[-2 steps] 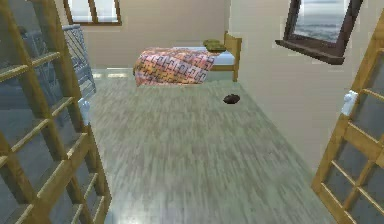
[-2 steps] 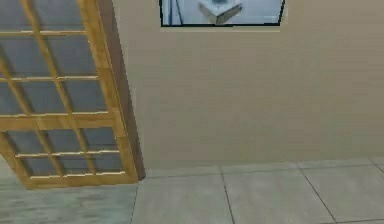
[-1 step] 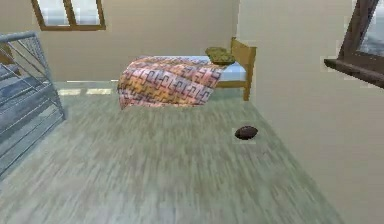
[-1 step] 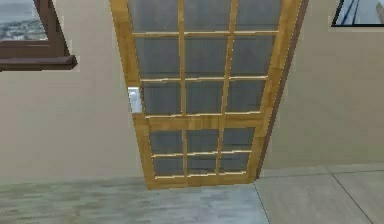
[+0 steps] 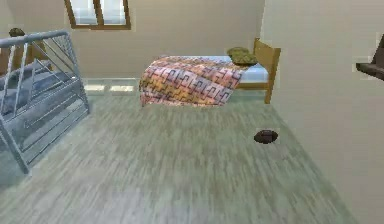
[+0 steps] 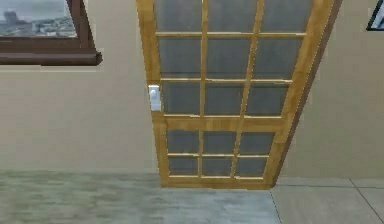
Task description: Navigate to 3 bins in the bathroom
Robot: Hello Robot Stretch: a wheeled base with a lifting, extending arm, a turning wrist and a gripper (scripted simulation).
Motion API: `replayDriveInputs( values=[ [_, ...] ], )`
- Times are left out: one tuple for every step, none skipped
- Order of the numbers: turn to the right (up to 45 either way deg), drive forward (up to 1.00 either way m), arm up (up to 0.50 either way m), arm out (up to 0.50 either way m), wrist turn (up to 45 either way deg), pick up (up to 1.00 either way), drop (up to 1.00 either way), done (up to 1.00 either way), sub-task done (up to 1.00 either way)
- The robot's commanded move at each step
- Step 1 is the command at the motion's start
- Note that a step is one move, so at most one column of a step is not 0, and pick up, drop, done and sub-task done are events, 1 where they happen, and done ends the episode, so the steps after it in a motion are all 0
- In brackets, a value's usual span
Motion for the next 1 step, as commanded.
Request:
replayDriveInputs(
  values=[
    [0.0,0.50,0.00,0.00,0.0,0.00,0.00,0.00,0.00]
  ],
)
